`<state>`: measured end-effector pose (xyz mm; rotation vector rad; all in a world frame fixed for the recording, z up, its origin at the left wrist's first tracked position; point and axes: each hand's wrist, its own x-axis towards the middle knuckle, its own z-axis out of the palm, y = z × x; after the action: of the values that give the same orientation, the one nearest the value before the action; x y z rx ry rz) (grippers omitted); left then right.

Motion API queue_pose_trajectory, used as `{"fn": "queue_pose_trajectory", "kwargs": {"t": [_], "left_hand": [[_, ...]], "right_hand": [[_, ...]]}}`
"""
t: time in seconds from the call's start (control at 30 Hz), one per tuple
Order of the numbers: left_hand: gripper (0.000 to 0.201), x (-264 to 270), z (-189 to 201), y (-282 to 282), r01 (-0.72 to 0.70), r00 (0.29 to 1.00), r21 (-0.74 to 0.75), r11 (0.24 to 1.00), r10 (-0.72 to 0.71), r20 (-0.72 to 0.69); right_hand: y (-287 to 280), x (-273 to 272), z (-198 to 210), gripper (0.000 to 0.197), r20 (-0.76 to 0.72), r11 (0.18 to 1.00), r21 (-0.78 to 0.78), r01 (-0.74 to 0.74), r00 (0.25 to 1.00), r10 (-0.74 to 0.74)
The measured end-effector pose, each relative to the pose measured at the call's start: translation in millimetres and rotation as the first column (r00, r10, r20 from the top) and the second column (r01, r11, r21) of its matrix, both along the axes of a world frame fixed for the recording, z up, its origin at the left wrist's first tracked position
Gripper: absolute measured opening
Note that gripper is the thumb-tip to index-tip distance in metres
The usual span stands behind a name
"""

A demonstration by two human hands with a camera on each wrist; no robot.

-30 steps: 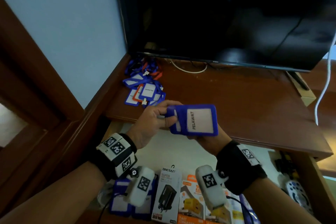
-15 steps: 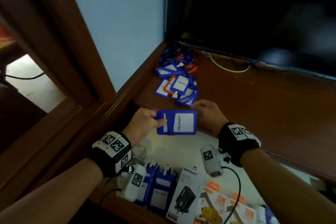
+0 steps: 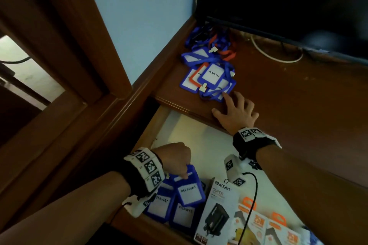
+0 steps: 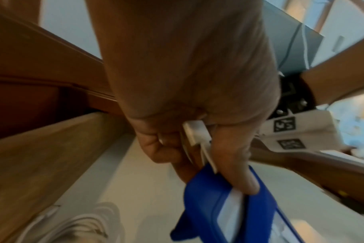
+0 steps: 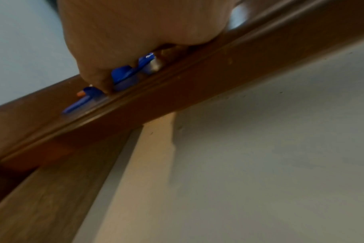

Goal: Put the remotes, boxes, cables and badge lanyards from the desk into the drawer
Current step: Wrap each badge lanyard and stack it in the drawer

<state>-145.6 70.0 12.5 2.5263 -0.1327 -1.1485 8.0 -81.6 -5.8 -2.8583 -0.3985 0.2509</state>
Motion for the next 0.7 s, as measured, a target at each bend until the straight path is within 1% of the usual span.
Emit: {"fn": "queue_pose_trajectory", "kwargs": {"t": [0.07,0.13,0.2,0.27,0.37,0.47,0.53,0.6,0.63,0.7], "left_hand": [[0.031,2.3,-2.2,-13.0,0.126,0.992,0.026,0.992,-0.125,-0.033],[0.035,2.9,-3.2,-25.2,0.225,0.974,0.039,0.974,-0.223,-0.046],[0.033,1.9,-5.2,-34.9,0.309,0.950,0.056,0.950,-0.305,-0.071],[0.033,-0.3,-8.4,-42.3,0.357,0.932,0.073,0.931,-0.350,-0.095],[0.041,-4.9,-13.6,-49.3,0.372,0.927,0.080,0.925,-0.365,-0.089],[0.037,-10.5,-19.2,-54.2,0.384,0.923,0.106,0.917,-0.376,-0.087],[0.034,-13.8,-22.9,-56.0,0.391,0.920,0.132,0.911,-0.385,-0.071],[0.026,-16.0,-25.2,-56.3,0.383,0.923,0.138,0.913,-0.382,-0.035],[0.026,-17.3,-27.4,-56.7,0.381,0.923,0.140,0.914,-0.385,-0.003],[0.033,-19.6,-32.0,-56.7,0.380,0.918,0.146,0.914,-0.391,0.059]], "right_hand": [[1.3,-1.3,-1.9,0.070,0.010,0.999,-0.031,-0.014,1.000,0.014],[0.9,-1.1,-1.6,0.072,0.004,0.999,-0.031,-0.020,1.000,0.021],[-0.6,-0.8,-0.9,0.074,0.005,1.000,-0.009,-0.021,1.000,0.021],[-2.2,-0.6,-0.7,0.074,0.007,0.999,0.024,-0.020,1.000,0.020],[-5.2,-0.5,1.2,0.074,0.003,0.997,0.062,-0.035,0.999,0.035],[-10.8,-3.2,4.0,0.075,-0.016,0.995,0.066,-0.077,0.997,0.078],[-17.0,-9.1,4.5,0.083,-0.021,0.992,0.050,-0.119,0.993,0.120],[-25.9,-18.3,2.4,0.088,-0.001,0.989,0.025,-0.146,0.989,0.146],[-31.5,-23.5,0.7,0.087,0.020,0.989,0.013,-0.147,0.989,0.147],[-43.2,-33.5,-1.9,0.082,0.069,0.991,-0.025,-0.131,0.989,0.132]]}}
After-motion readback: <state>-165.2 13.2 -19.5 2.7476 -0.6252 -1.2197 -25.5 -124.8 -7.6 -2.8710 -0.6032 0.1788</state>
